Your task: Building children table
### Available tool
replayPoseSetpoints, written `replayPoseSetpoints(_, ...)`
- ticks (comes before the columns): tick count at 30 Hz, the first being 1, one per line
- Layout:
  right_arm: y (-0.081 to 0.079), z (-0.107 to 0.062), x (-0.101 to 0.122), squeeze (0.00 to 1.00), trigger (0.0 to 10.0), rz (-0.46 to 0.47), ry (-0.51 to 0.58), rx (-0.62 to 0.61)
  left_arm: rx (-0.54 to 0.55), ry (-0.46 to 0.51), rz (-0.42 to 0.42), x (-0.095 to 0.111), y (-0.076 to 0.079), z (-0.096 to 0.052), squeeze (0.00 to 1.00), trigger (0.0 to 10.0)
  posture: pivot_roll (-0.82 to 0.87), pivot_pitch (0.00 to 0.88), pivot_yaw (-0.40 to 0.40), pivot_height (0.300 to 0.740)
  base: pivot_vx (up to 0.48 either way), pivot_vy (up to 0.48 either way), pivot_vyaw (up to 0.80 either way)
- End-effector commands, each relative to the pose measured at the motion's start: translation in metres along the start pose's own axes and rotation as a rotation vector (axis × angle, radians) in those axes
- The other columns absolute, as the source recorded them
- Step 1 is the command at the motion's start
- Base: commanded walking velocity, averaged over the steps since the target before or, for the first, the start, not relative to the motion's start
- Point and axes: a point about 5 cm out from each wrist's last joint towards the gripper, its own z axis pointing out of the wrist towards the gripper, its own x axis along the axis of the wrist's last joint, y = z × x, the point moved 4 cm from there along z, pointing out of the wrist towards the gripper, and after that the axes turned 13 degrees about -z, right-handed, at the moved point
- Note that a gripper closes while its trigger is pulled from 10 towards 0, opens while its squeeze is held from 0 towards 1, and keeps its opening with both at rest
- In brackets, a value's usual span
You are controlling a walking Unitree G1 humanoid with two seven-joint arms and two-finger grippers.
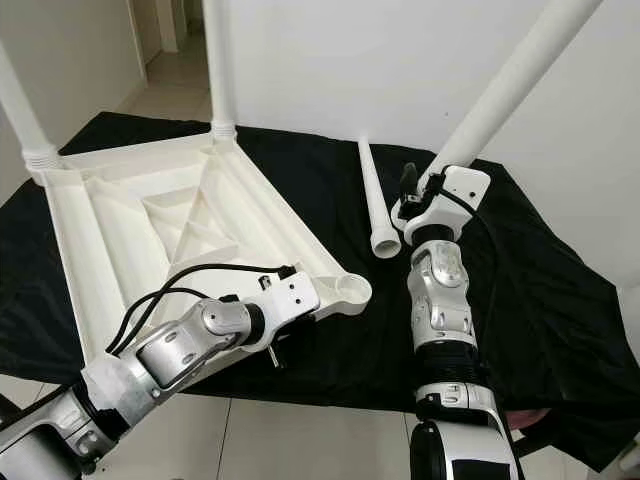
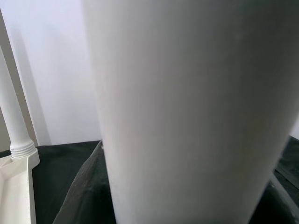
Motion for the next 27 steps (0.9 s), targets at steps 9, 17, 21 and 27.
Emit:
replayPoseSetpoints(9, -0.005, 0.002, -0.005, 0.0, 10.0, -0.046, -0.03, 0.029, -0.318, -0.106, 0.03, -0.013, 0.041, 0.001, 0.0, 10.0, -0.02, 0.0, -0.084, 0.74, 0.0, 0.0, 0.0)
replayPoseSetpoints(17, -0.019, -0.005, -0.032, 0.0, 10.0, -0.124, -0.161, 0.113, -0.32, -0.097, 0.021, -0.011, 0.041, -0.005, 1.0, 10.0, -0.02, 0.0, -0.086, 0.74, 0.0, 0.0, 0.0)
replayPoseSetpoints(21, -0.022, -0.007, -0.036, 0.0, 10.0, -0.128, -0.175, 0.13, -0.297, -0.086, 0.018, -0.008, 0.036, -0.006, 0.8, 10.0, -0.02, 0.0, -0.086, 0.74, 0.0, 0.0, 0.0)
replayPoseSetpoints(27, -0.034, -0.016, -0.044, 0.0, 10.0, -0.141, -0.19, 0.207, -0.115, 0.096, -0.054, 0.026, -0.003, -0.015, 0.0, 10.0, 0.0, 0.0, -0.096, 0.74, 0.0, 0.0, 0.0)
